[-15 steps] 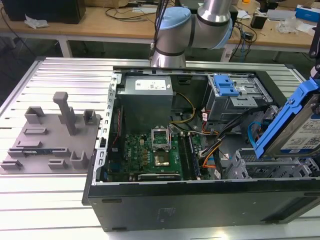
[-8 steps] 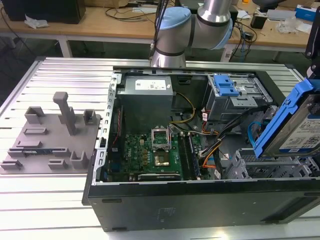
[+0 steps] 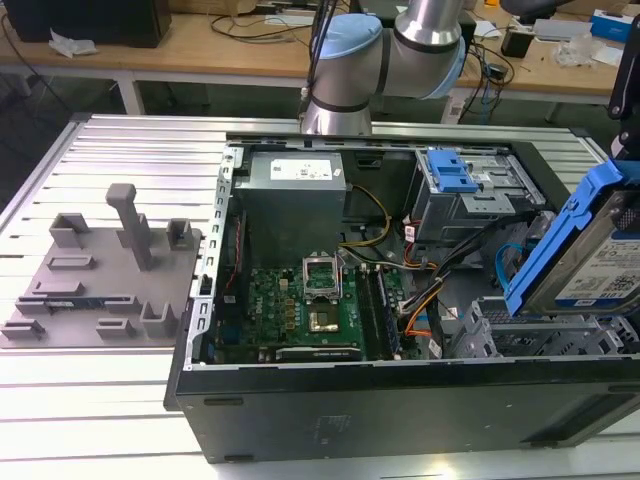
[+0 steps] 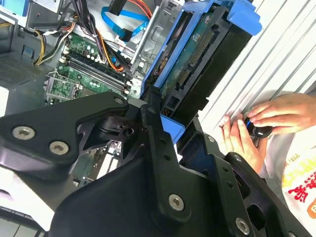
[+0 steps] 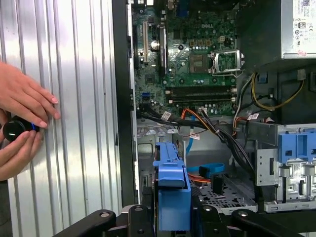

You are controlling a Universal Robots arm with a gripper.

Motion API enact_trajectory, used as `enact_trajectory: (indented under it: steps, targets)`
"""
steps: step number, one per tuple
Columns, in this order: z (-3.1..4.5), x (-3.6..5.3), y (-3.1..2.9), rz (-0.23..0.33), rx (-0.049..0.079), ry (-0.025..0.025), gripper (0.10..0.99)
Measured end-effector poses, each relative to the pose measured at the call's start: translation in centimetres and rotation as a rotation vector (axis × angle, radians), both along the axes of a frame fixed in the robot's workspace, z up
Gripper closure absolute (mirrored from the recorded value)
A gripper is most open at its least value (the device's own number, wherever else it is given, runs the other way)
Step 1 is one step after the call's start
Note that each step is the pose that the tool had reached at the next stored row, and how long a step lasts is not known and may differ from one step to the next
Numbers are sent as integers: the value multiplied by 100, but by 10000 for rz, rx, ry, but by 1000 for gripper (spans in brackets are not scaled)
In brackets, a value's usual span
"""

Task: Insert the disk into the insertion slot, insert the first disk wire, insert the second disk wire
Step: 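Insert the disk into the insertion slot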

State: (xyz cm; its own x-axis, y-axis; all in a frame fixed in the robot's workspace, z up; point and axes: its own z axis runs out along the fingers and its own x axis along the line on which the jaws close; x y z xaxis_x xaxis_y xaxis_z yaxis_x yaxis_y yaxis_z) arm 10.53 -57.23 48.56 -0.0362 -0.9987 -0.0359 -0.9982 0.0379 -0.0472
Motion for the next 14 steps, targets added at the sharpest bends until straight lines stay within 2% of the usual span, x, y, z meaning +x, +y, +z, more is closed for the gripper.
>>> enact_trajectory:
  steps: [5, 10, 12, 13, 14]
  targets:
    - [-11, 1, 20, 1, 27, 9, 718]
    - [-21, 1, 109, 2, 28, 32, 718]
    - [-28, -1, 129, -2, 30, 94, 718]
    - [-30, 1, 139, 0, 28, 158, 718]
    - [-32, 0, 145, 0, 29, 196, 718]
